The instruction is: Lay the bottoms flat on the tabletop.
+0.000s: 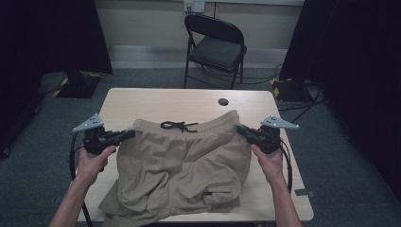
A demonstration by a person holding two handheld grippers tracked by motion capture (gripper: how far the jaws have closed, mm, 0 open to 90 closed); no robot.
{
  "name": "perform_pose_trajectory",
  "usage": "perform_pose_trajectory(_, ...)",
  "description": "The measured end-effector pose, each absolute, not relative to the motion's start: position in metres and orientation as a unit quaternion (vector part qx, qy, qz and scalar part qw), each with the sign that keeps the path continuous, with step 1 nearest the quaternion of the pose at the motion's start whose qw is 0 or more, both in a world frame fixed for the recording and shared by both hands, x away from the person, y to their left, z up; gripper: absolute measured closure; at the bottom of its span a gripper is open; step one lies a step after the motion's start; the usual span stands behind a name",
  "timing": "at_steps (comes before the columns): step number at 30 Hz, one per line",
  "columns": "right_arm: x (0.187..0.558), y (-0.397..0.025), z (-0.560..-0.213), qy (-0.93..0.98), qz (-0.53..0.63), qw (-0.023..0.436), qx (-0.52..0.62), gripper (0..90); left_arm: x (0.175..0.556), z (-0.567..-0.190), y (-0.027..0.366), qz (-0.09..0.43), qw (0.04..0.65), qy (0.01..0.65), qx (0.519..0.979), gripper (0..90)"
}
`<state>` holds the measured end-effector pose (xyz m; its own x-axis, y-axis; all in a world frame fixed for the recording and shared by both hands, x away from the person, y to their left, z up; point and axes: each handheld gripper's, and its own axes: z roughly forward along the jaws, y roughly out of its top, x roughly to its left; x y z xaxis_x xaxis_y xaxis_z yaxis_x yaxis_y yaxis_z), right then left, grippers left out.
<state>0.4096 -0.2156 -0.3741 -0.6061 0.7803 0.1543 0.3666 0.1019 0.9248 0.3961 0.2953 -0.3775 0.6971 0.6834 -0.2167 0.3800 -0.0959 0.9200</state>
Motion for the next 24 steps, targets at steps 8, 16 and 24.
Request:
perform_pose_trajectory(8, 0.418, -0.218, -0.341, 0.701, 0.559, 0.212, 0.389, 86.5, 0.402, -0.341, 0.297, 0.158, 0.589, 0.348, 0.712, 89.1)
perform_pose_trajectory(16, 0.435, -0.222, -0.306, 0.69, 0.569, 0.231, 0.383, 86.2, 0.419, -0.313, 0.297, 0.175, 0.598, 0.343, 0.703, 89.2)
perform_pose_trajectory(24, 0.461, -0.222, -0.277, 0.685, 0.571, 0.247, 0.378, 86.4, 0.451, -0.284, 0.301, 0.205, 0.603, 0.346, 0.689, 89.4)
